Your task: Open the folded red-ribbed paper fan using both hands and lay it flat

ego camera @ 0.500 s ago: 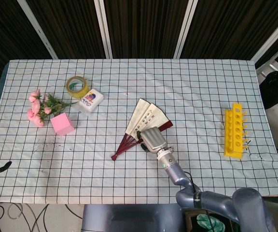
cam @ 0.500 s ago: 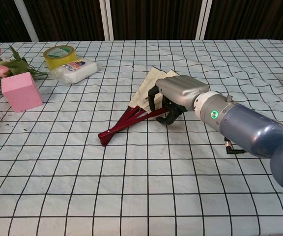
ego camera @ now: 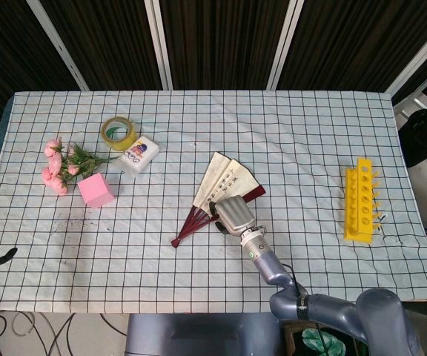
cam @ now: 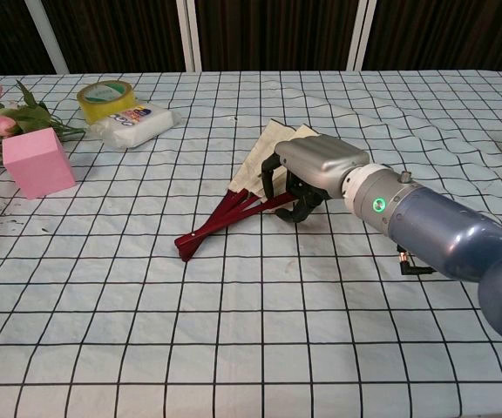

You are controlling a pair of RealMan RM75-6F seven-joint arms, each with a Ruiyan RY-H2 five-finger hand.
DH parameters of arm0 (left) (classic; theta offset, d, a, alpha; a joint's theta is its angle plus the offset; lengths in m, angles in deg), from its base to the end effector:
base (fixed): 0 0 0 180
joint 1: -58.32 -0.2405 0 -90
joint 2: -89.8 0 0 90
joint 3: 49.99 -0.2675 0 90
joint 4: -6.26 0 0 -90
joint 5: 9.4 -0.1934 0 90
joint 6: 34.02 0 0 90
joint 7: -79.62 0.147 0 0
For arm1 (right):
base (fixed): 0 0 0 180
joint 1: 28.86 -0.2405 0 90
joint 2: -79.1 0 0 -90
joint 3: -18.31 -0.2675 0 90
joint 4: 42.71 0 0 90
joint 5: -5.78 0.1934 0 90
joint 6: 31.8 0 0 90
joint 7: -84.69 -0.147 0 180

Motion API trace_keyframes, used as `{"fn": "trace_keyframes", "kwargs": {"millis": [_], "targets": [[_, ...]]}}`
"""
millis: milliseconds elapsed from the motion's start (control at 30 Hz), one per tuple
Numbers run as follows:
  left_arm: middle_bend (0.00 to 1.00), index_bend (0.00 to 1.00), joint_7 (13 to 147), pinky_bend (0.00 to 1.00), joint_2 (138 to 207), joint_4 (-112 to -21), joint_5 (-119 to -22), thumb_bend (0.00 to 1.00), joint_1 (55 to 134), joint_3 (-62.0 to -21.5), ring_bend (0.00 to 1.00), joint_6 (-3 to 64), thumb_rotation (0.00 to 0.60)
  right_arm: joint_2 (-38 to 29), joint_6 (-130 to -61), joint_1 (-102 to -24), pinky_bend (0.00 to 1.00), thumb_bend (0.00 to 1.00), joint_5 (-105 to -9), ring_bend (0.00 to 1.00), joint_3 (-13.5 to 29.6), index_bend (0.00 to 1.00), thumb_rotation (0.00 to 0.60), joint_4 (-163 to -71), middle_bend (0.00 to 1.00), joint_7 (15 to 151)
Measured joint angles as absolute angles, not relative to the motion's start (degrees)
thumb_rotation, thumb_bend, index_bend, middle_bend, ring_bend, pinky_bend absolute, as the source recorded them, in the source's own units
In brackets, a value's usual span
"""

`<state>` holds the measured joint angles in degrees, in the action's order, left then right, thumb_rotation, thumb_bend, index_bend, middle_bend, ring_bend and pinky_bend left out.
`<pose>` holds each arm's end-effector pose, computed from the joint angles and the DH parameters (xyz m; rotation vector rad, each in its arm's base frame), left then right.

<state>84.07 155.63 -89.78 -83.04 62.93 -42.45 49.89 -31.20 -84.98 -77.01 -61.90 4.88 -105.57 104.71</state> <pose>-0.3254 0.1937 0.1827 -1.1714 -0.9804 -0.8492 -0.1080 -0.3594 -0.0969 1.9209 -0.8768 0.9820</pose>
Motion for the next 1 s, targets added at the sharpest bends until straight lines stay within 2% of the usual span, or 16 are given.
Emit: {"fn": "trace_keyframes", "kwargs": {"millis": [800, 1000], "targets": [[0.00, 0.00, 84.10, 0.00, 155.73, -89.75, -83.20, 0.01, 62.94, -42.53, 0.00, 50.01, 0.600, -31.47, -85.24, -76.55, 0.92, 0.34, -61.99, 0.97, 5.02, 0.50, 0.600, -105.56, 0.92, 104.37], [0.00, 0.00, 84.15, 0.00, 155.74, -89.77, -83.14, 0.01, 62.93, -42.52, 0.00, 50.02, 0.600, -31.59, -85.37, -76.35, 0.92, 0.42, -61.94, 0.97, 4.94, 0.59, 0.600, -105.49, 0.92, 103.95]]}}
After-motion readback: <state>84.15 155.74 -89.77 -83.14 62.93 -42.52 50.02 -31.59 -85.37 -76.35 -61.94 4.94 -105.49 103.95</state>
